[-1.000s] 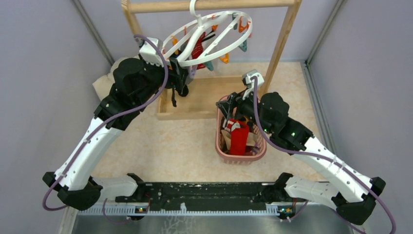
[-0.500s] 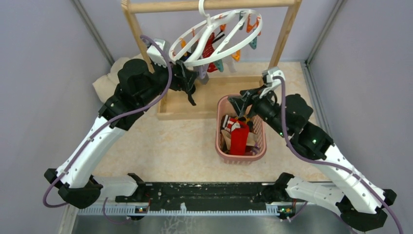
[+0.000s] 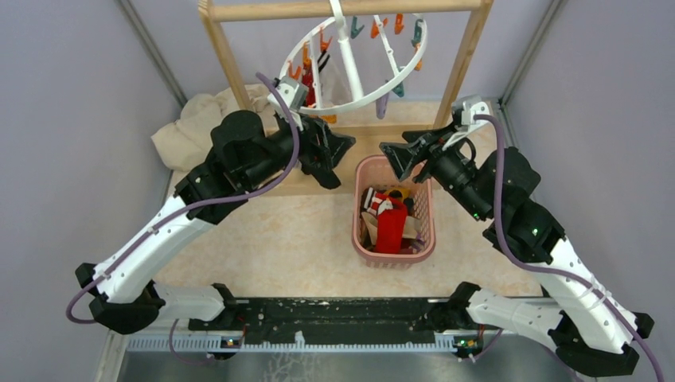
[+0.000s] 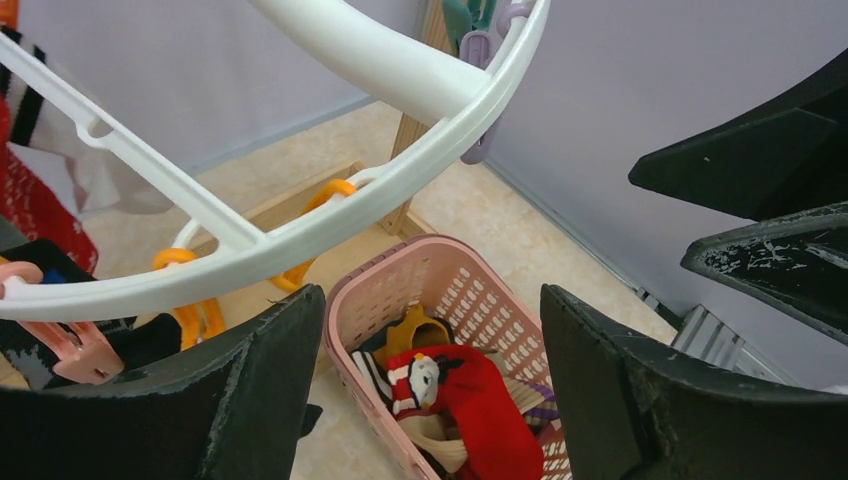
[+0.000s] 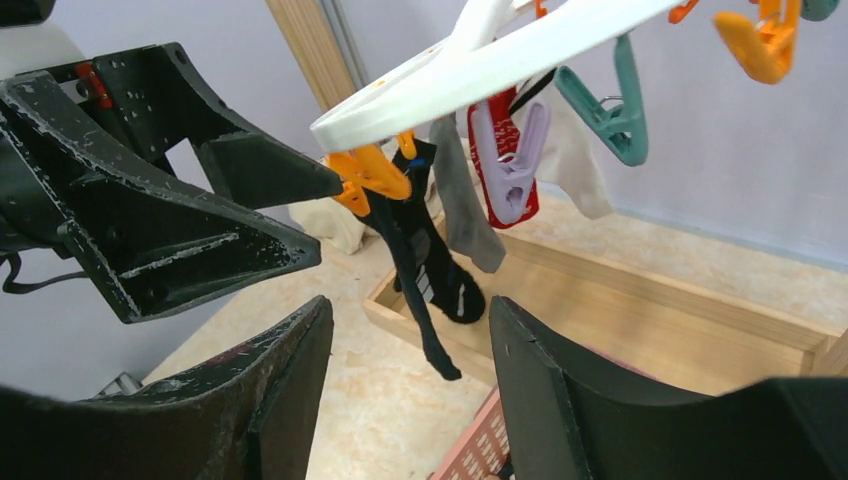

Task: Remove the socks clipped to the hanger
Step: Remove the sock from the hanger.

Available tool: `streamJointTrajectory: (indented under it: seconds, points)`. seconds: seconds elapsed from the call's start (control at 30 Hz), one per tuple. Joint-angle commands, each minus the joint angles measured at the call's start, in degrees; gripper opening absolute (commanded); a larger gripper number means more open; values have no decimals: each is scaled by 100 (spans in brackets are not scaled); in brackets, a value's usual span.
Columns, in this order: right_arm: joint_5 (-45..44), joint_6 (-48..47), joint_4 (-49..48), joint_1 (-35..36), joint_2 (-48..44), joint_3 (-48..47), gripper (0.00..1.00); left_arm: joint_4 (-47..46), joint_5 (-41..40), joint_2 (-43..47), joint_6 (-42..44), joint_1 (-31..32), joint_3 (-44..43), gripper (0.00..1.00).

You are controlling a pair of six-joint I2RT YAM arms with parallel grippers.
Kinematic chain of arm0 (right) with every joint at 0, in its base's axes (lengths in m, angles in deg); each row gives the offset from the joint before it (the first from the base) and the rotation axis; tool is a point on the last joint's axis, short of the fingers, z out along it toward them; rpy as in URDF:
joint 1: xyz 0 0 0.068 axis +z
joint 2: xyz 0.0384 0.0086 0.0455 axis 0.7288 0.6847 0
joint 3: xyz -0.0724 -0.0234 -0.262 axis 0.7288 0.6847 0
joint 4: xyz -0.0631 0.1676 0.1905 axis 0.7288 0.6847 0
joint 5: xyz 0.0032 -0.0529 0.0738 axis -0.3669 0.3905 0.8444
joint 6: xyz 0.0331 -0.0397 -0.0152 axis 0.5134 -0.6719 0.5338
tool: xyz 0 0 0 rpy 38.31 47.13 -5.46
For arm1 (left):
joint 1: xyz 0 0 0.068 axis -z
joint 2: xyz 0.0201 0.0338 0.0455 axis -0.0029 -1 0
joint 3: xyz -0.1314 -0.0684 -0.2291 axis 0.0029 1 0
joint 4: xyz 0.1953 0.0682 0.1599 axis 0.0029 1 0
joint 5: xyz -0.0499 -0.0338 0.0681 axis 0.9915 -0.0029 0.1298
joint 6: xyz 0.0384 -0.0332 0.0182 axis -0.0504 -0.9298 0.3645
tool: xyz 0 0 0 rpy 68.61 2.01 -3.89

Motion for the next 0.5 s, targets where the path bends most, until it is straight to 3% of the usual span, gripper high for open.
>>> streamJointTrajectory:
  seconds: [0.0, 0.2, 0.47]
  points:
    - [-64, -55, -102, -33, 41, -323, 60, -333, 332, -189, 28, 130, -206, 85]
    - [-134, -31, -27, -33, 23, -328, 61, -272, 234, -153, 84, 728, -420, 86]
    - [-38, -48, -23, -33, 70, -16, 63, -9, 542, 443, -291, 1022, -326, 88]
